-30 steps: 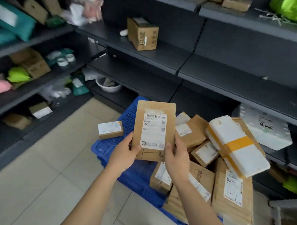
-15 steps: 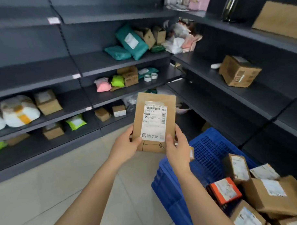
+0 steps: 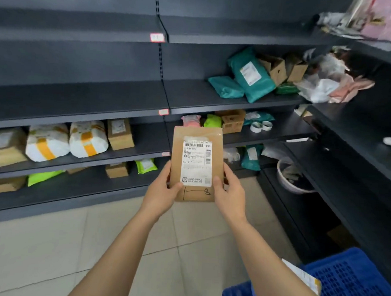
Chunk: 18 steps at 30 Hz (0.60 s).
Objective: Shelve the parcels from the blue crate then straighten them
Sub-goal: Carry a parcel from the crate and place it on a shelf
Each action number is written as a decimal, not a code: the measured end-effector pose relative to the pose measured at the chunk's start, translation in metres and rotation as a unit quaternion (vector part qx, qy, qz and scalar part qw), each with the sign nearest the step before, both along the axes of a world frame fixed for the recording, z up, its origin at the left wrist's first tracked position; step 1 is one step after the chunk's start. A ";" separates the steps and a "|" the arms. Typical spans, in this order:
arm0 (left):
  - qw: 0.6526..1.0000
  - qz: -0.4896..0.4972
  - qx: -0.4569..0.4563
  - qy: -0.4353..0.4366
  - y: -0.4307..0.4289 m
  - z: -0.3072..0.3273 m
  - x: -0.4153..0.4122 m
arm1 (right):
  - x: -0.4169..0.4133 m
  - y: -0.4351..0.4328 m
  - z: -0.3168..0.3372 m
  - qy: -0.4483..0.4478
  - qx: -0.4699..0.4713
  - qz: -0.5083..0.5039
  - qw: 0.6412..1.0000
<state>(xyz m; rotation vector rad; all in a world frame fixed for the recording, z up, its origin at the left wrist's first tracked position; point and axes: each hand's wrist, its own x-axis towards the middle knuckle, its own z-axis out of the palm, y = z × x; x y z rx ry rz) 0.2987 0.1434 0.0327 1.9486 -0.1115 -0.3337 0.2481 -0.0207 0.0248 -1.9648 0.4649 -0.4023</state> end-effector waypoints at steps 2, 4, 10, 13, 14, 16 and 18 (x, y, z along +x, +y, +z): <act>1.000 0.020 0.003 0.007 0.004 -0.008 0.026 | 0.033 0.001 -0.004 0.012 0.005 0.023 1.000; 0.999 0.040 0.005 0.016 0.009 -0.015 0.051 | 0.064 0.003 -0.008 0.021 0.007 0.042 0.999; 0.997 0.069 0.030 0.034 0.028 -0.044 0.126 | 0.154 0.018 -0.036 0.057 -0.003 0.104 0.993; 0.994 0.077 0.052 0.053 0.041 -0.068 0.170 | 0.200 0.029 -0.057 0.108 0.001 0.133 0.985; 0.994 0.078 0.057 0.058 0.047 -0.077 0.187 | 0.216 0.033 -0.064 0.125 0.005 0.141 0.982; 0.993 0.073 0.061 0.067 0.056 -0.097 0.222 | 0.248 0.040 -0.078 0.154 0.007 0.150 0.977; 0.993 0.057 0.075 0.072 0.065 -0.117 0.254 | 0.280 0.048 -0.094 0.173 0.010 0.157 0.972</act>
